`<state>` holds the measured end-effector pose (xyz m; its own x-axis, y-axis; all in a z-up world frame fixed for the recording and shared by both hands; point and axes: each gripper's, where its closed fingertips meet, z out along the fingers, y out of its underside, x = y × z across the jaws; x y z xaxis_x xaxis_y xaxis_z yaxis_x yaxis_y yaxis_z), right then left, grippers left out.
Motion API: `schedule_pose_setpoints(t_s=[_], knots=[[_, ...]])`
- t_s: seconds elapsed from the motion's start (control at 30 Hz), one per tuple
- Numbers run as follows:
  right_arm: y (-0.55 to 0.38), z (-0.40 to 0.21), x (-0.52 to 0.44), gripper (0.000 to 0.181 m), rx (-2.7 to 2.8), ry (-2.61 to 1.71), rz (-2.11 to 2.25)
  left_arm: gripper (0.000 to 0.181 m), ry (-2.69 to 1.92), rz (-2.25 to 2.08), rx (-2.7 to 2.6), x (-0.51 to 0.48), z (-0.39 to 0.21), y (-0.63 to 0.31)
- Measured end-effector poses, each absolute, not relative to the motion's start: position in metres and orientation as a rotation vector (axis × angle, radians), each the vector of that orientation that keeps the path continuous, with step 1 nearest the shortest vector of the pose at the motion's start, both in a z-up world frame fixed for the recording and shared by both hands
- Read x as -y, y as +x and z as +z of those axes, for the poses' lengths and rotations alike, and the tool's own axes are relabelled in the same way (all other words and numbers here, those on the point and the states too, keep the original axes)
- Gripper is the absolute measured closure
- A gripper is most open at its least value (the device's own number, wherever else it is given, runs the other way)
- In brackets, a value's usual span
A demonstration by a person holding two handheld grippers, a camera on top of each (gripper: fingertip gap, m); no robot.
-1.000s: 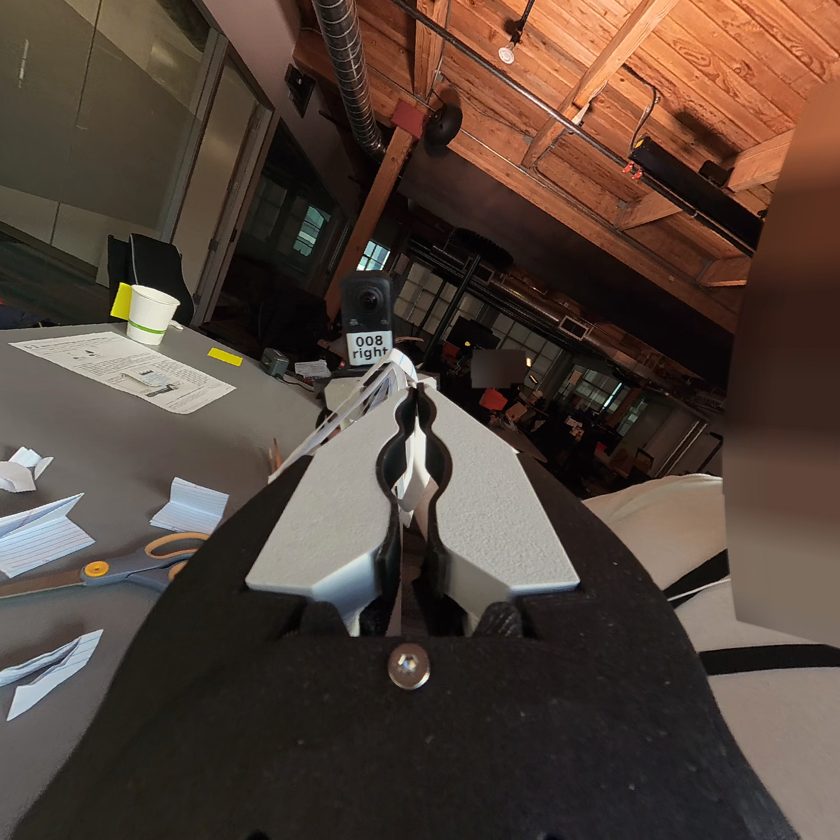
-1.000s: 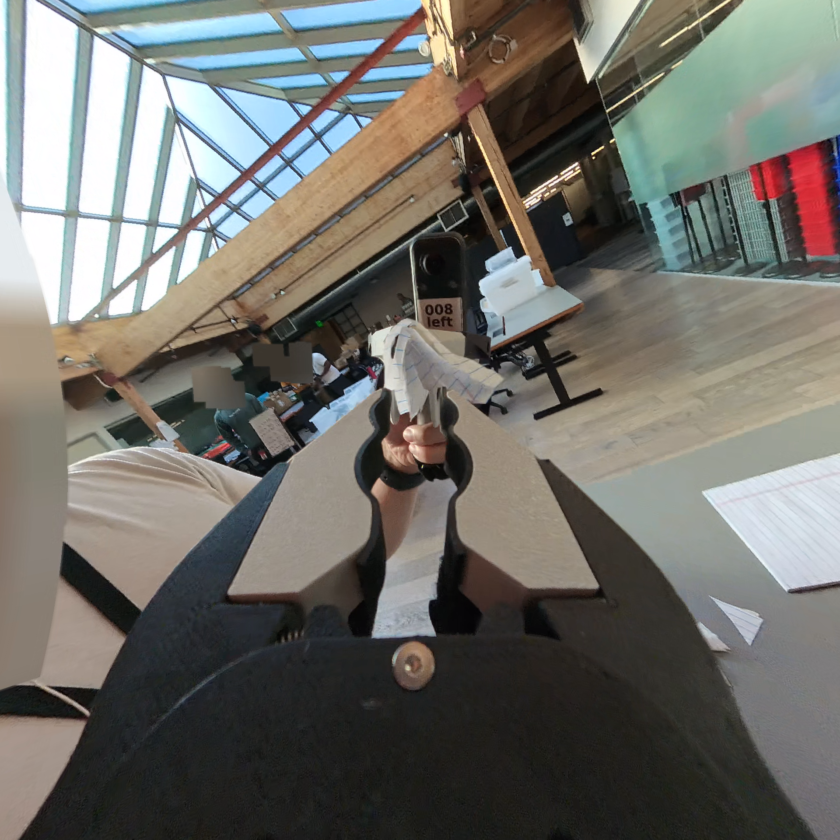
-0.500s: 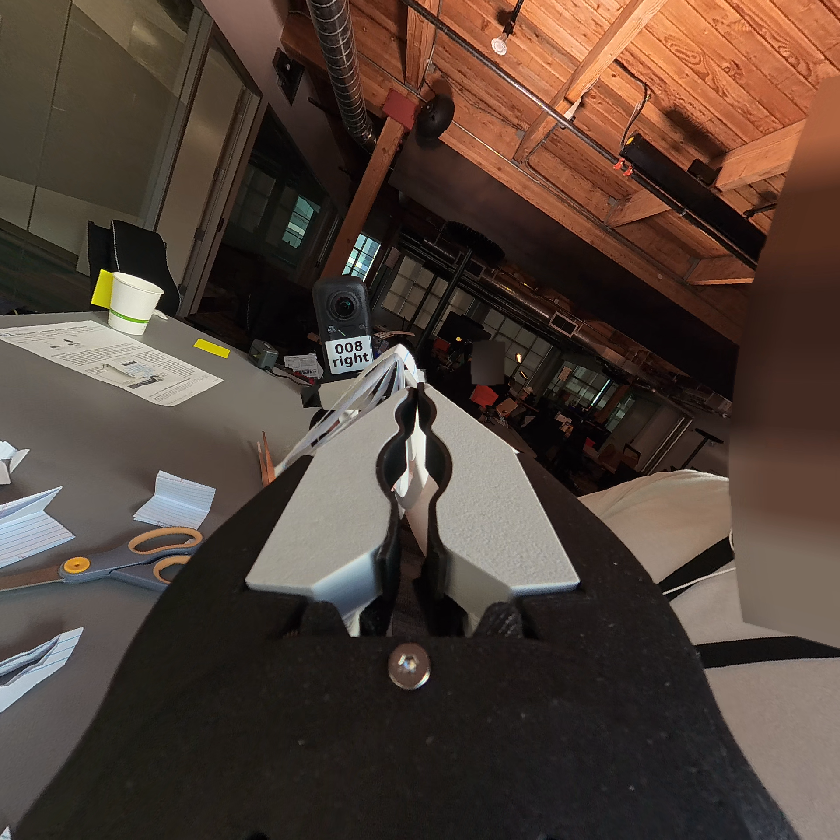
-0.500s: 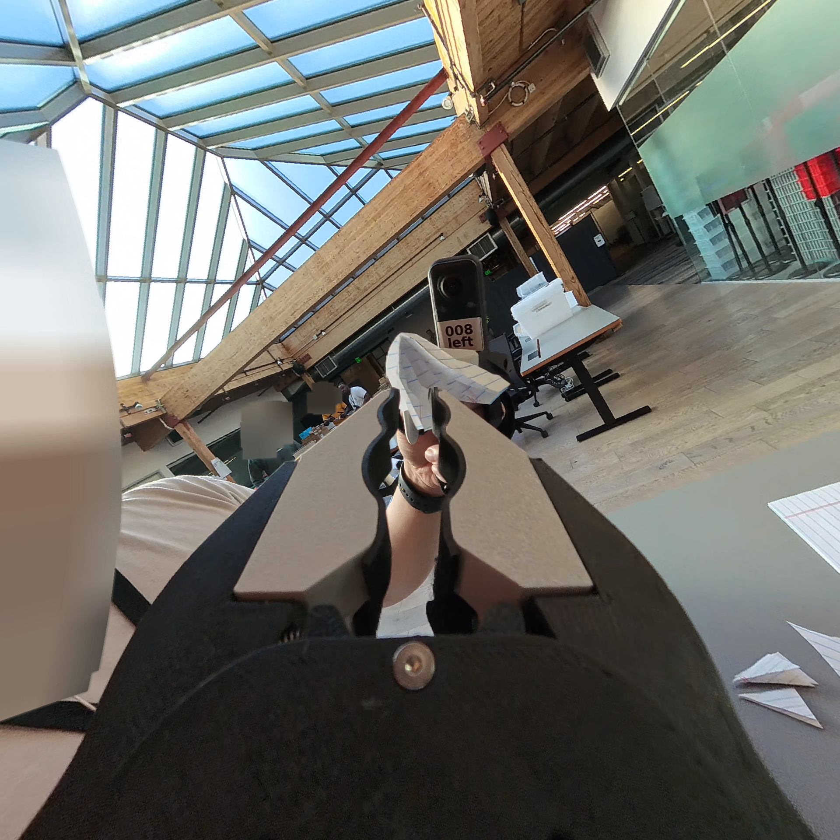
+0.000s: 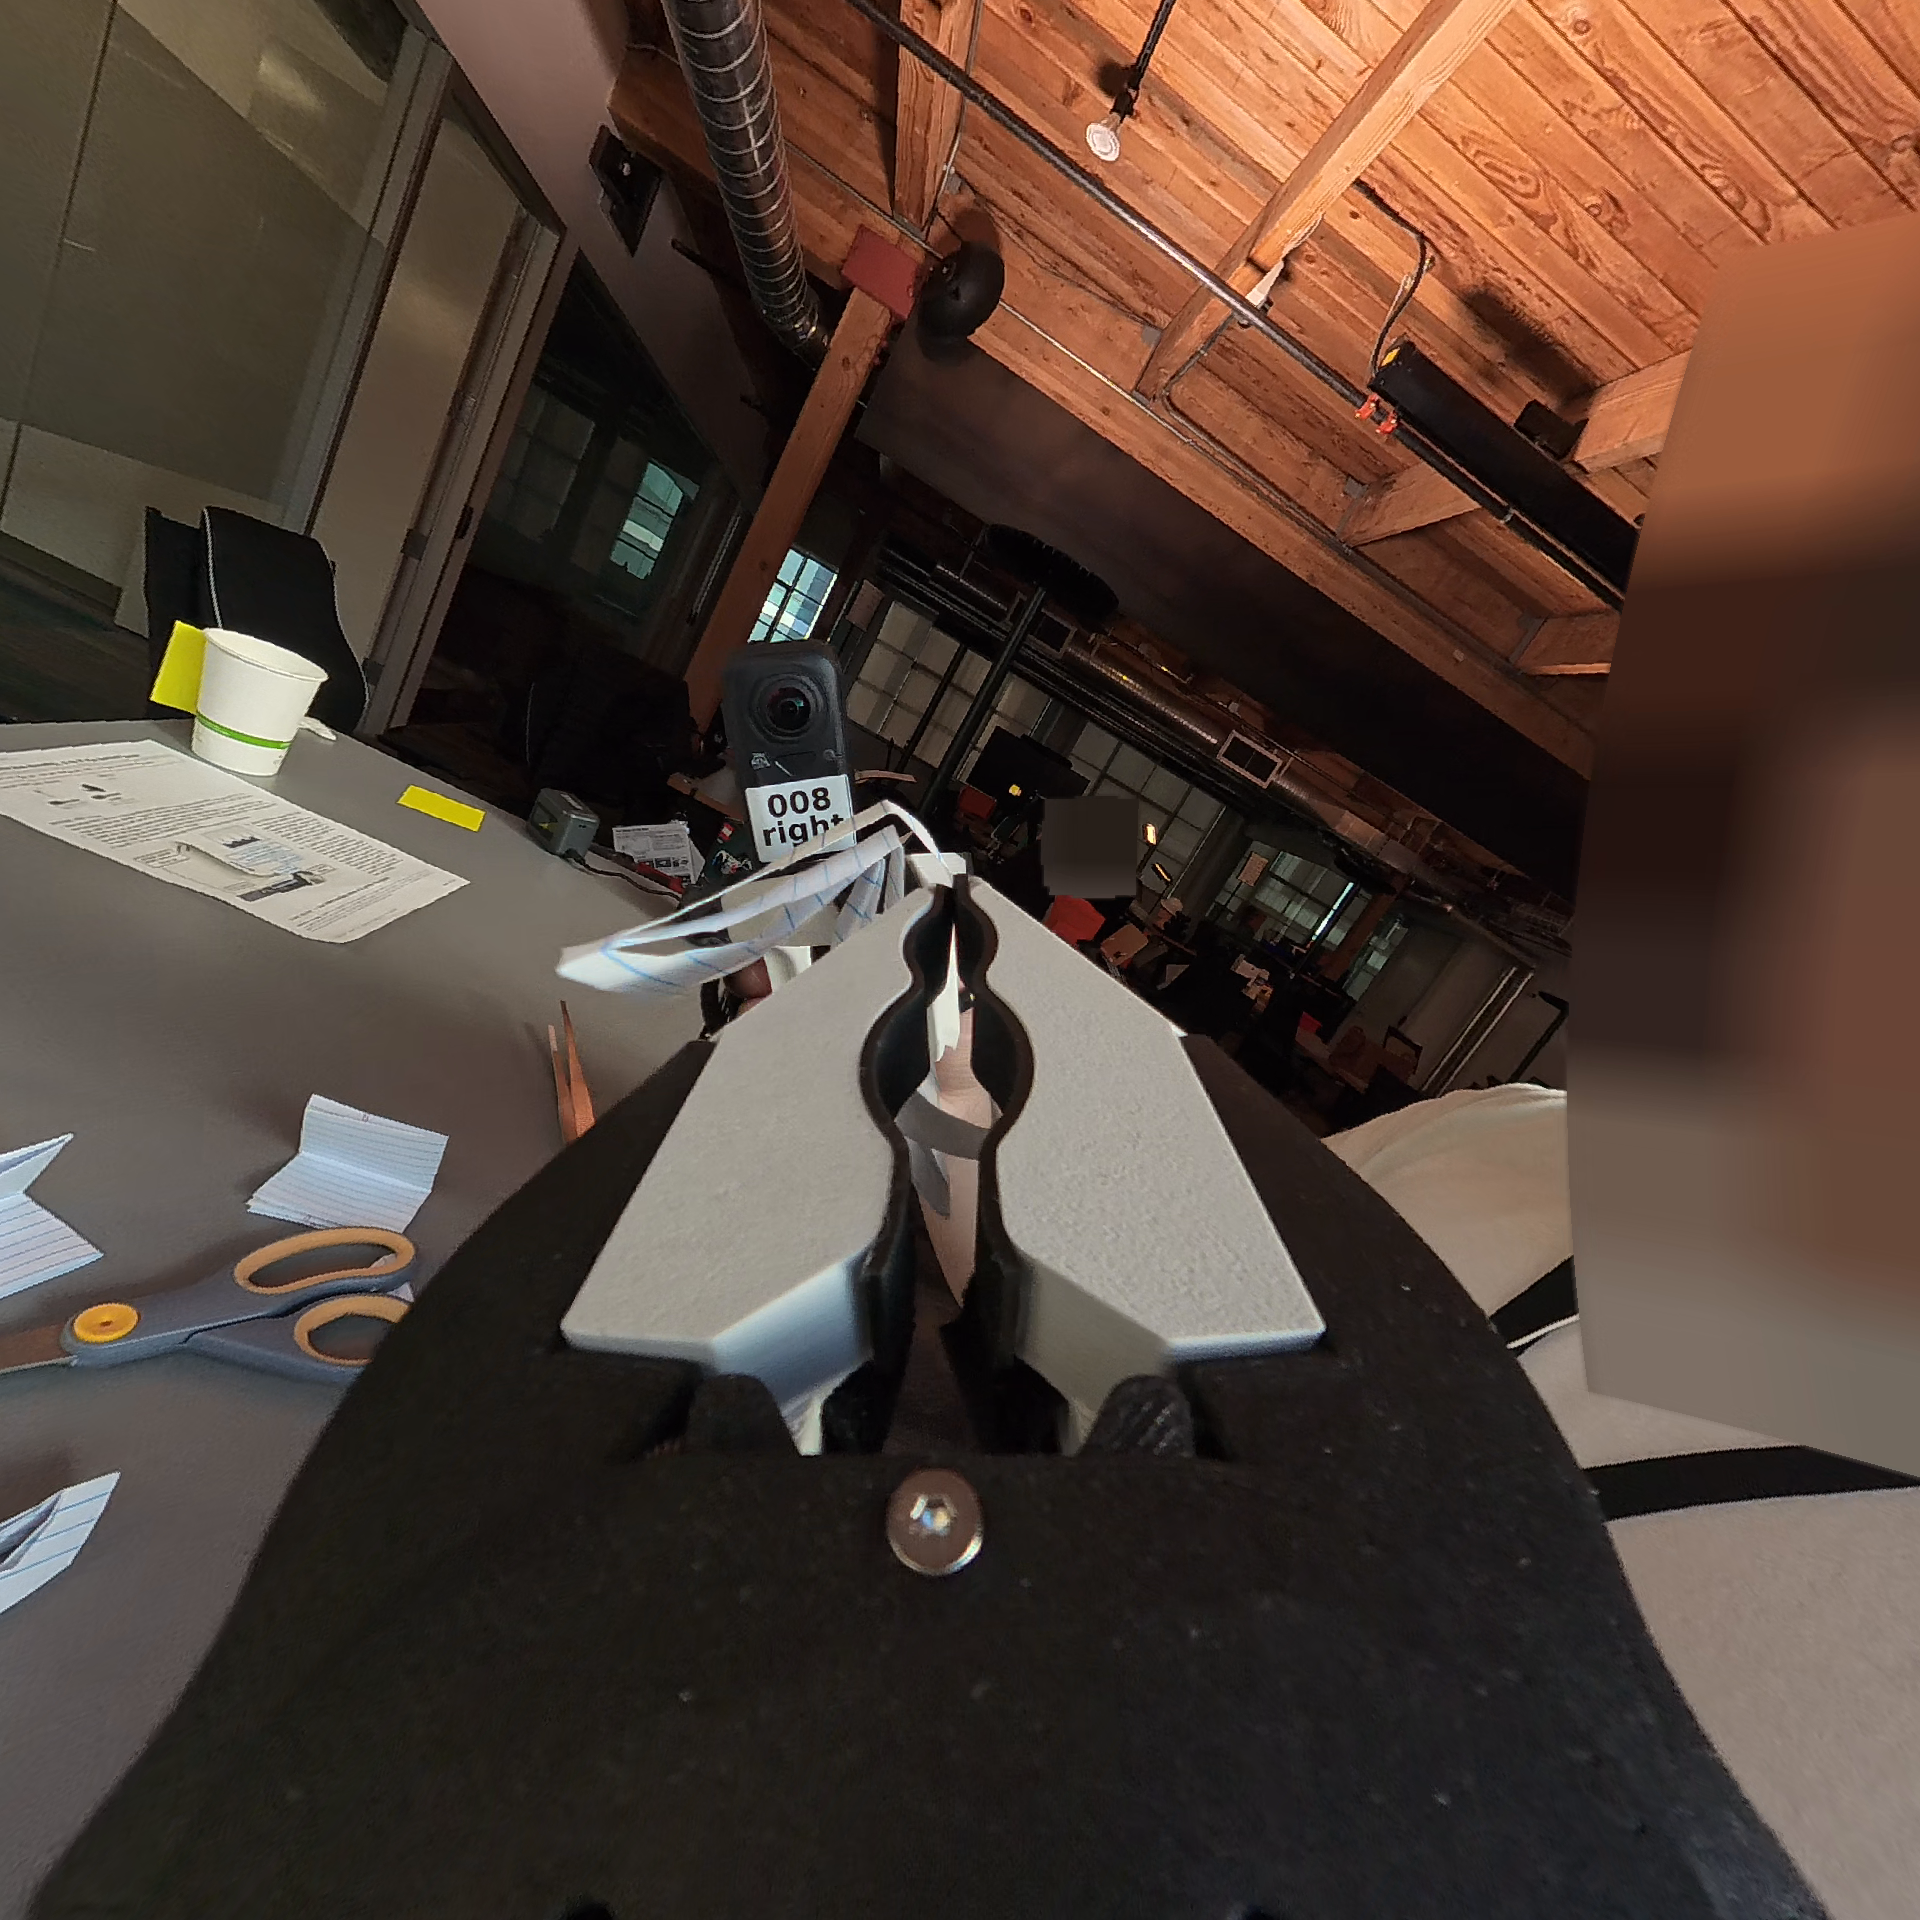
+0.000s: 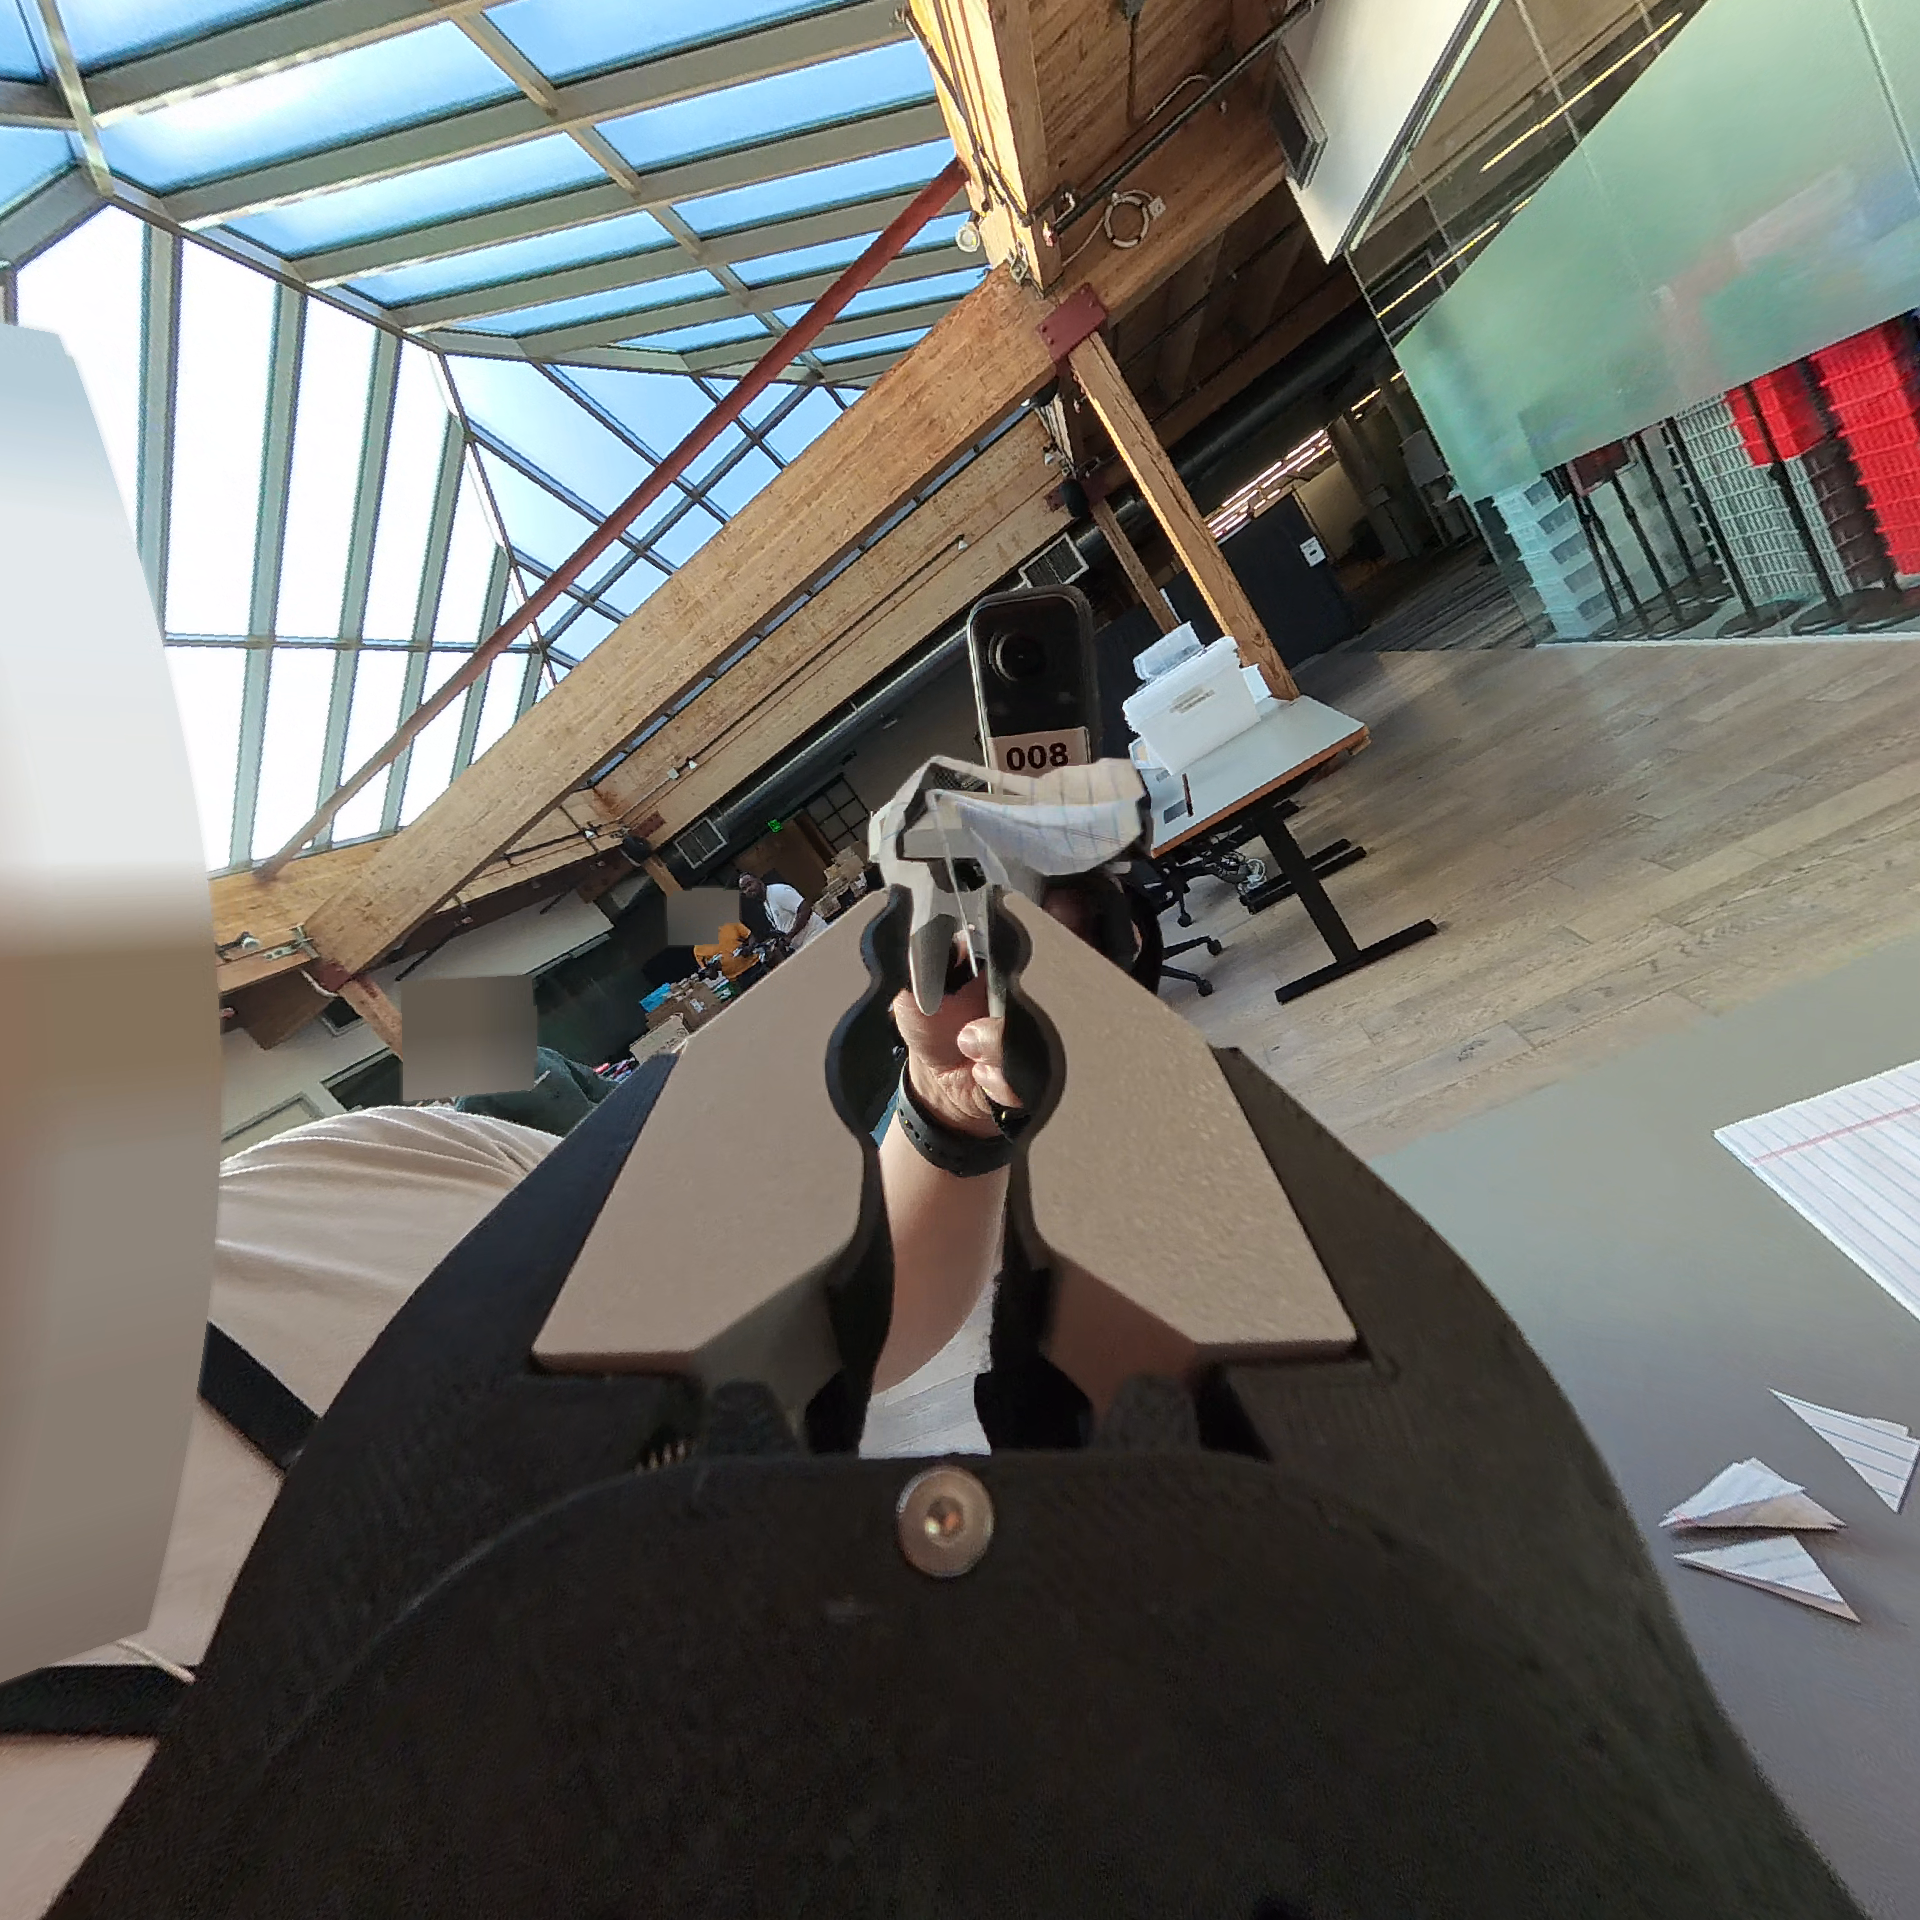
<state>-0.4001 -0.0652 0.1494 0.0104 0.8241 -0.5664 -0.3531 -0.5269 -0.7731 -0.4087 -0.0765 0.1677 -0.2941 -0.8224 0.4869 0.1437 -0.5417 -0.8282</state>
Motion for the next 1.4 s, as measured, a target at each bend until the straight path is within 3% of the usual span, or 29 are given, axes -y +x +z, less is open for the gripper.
schedule_pose_setpoints(t_s=[0.67,0.83,1.4], knots=[[-0.394,0.153,0.061,0.166,0.472,-1.392,1.643,0.181,-1.276,-1.914,-0.908,0.078,0.173,-0.410],[-0.392,0.151,0.061,0.181,0.497,-1.394,1.613,0.181,-1.285,-1.909,-0.917,0.078,0.171,-0.408],[-0.369,0.128,0.051,0.181,0.395,-1.422,1.610,0.181,-1.128,-2.112,-0.777,0.078,0.197,-0.434]])
